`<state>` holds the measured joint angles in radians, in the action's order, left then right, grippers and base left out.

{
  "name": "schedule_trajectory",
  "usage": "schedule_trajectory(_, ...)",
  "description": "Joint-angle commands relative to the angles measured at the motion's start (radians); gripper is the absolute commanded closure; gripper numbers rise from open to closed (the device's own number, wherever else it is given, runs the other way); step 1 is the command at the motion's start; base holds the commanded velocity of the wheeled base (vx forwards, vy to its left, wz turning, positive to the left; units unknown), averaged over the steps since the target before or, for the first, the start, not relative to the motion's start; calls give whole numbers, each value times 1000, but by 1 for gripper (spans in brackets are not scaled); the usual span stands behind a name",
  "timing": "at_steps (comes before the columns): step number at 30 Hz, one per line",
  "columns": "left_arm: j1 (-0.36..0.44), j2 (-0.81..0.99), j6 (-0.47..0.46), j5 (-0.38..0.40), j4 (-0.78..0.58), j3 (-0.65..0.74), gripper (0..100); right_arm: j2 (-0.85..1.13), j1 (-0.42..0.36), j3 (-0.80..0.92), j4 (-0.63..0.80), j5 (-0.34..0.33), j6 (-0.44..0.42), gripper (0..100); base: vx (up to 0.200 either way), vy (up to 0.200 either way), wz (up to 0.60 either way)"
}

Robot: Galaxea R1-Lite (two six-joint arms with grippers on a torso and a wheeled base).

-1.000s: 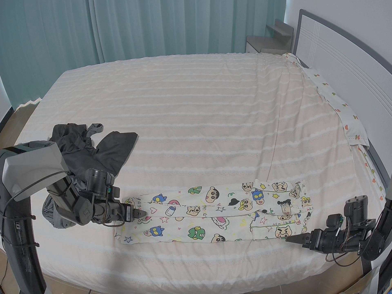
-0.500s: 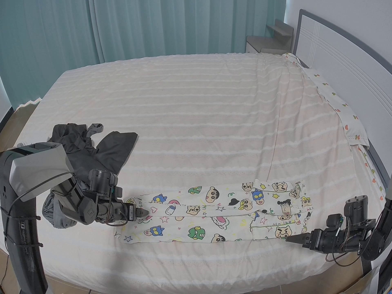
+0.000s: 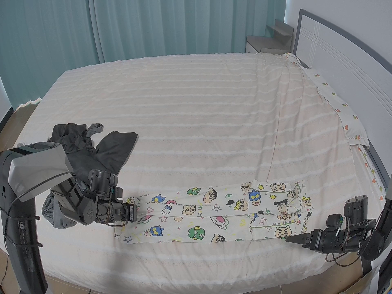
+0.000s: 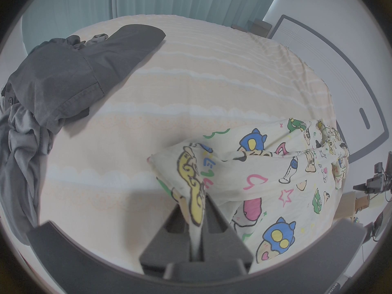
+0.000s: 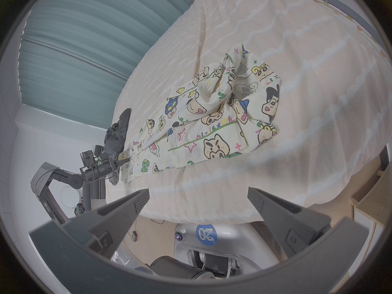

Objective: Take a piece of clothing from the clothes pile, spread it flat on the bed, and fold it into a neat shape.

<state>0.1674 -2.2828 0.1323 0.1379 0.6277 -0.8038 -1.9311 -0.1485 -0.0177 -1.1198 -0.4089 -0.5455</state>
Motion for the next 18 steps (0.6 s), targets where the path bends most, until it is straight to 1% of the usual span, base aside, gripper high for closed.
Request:
schedule_trajectory(1,0,26,0,-1,-2,5,100,1,0,18,0,-1,1,0,0,0,0)
schedule_trajectory(6,-8,54,0,-3,-2,18,100,3,0,18,3,1,-1,0,0,0,0)
schedule_trajectory(10,-46,88,-5,0,-11,21,100,4,0,18,3,1,-1,0,0,0,0)
schedule_trajectory(13,-74,112,-8,3,-59,21,100,6,0,18,3,1,-1,0,0,0,0)
schedule_trajectory(17,-105,140,-8,42,-95,28,100,6,0,18,3,1,1,0,0,0,0)
schedule_trajectory(18,-123,152,-8,60,-97,34,100,6,0,18,5,1,-1,0,0,0,0)
